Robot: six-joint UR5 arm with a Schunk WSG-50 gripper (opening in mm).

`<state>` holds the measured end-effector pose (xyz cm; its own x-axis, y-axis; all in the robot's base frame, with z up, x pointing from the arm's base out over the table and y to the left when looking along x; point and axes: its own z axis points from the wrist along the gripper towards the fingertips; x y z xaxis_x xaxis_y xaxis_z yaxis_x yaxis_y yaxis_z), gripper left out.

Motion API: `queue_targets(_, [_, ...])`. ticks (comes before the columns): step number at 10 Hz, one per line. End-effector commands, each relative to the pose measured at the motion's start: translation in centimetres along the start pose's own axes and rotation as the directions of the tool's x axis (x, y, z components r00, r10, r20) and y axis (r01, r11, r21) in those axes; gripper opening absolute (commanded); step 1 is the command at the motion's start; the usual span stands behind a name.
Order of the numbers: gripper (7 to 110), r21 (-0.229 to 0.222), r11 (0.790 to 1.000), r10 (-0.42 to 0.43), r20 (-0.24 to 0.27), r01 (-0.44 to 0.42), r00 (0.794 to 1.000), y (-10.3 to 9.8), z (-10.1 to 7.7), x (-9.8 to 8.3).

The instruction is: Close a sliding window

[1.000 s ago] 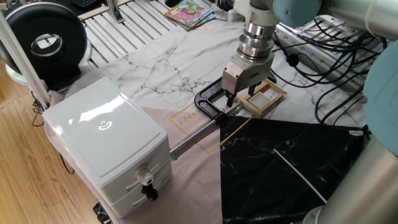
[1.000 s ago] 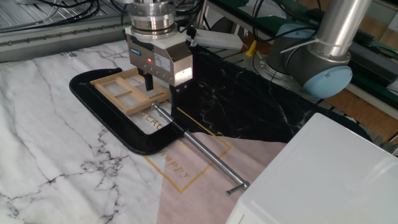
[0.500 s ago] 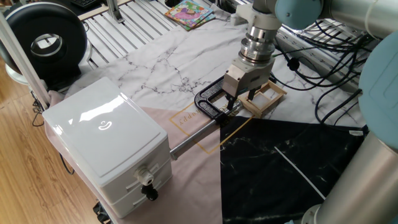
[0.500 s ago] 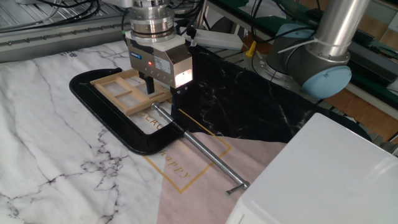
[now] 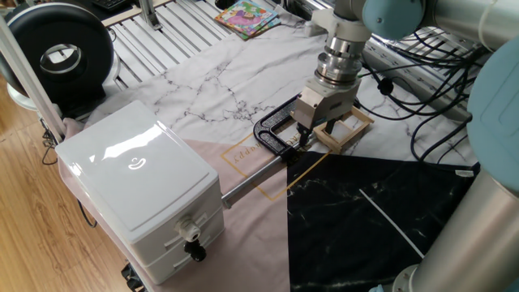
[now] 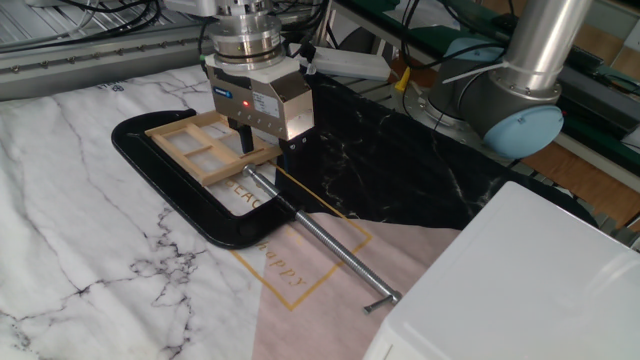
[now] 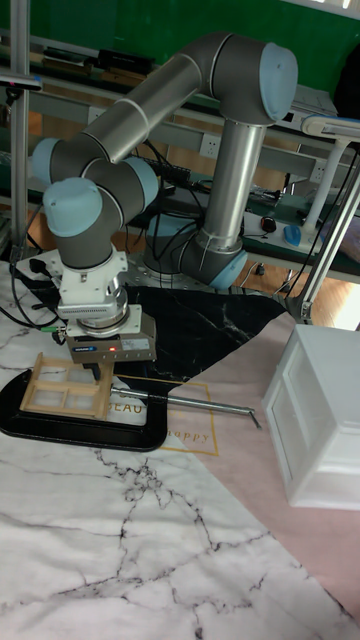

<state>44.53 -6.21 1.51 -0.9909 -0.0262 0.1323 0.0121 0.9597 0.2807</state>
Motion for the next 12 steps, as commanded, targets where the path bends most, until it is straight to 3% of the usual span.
queue_targets(1, [88, -0.017, 1.0, 0.006, 0.002, -0.006, 1.0, 0.25, -0.08, 0.04])
queue_targets(10, [88, -0.027, 1.0, -0.006, -0.008, 0.006, 1.0, 0.01, 0.56, 0.45])
queue_targets(12, [88, -0.005, 1.0, -0.008, -0.007, 0.008, 1.0, -0.51, 0.57, 0.45])
